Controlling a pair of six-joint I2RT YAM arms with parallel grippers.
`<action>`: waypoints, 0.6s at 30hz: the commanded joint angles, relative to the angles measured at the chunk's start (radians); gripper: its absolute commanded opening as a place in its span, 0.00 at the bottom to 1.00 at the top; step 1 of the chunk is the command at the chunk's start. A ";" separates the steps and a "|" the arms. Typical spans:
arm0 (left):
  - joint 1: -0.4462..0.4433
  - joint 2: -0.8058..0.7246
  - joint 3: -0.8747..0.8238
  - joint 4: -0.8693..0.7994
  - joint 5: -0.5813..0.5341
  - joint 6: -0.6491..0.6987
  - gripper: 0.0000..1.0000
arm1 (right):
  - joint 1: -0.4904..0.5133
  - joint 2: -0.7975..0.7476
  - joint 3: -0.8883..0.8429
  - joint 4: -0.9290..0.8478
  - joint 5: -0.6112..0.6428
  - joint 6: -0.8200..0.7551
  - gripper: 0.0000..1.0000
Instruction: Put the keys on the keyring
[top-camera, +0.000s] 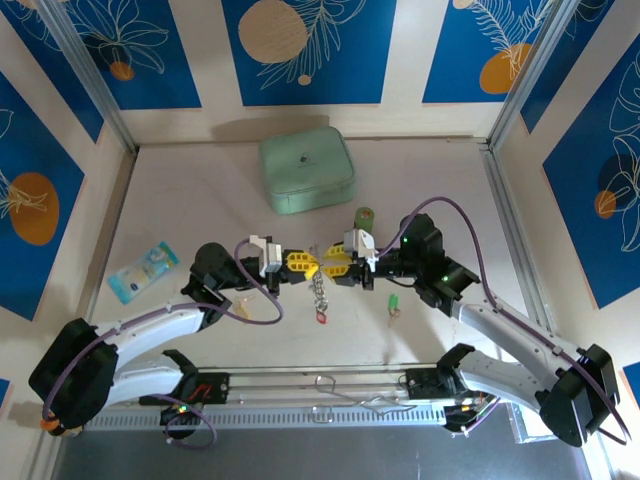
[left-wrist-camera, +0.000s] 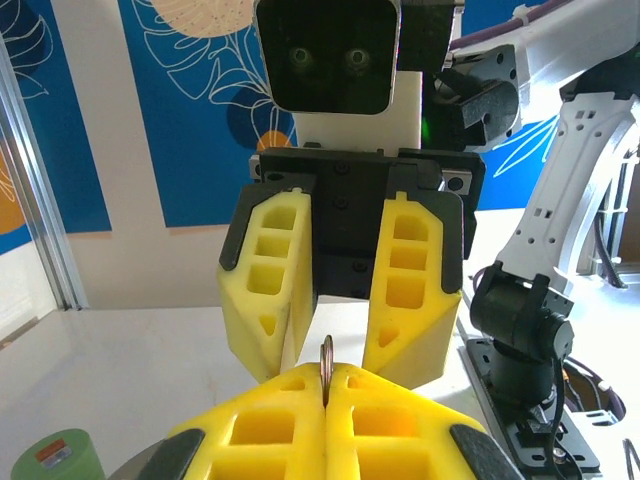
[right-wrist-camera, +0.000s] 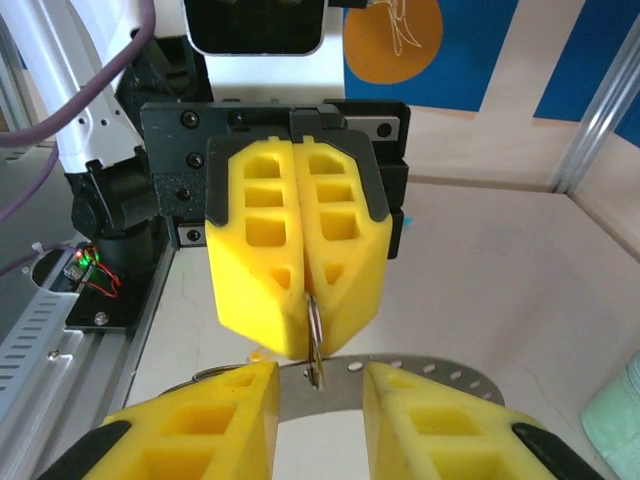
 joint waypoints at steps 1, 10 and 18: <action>-0.016 0.005 0.020 0.071 0.034 -0.010 0.00 | 0.020 0.012 0.002 0.031 -0.023 0.010 0.26; -0.017 -0.016 0.012 0.038 0.020 0.015 0.11 | 0.030 0.027 0.032 -0.005 -0.012 -0.017 0.00; -0.019 -0.157 0.088 -0.571 -0.060 0.349 0.28 | 0.036 0.039 0.197 -0.436 0.139 -0.285 0.00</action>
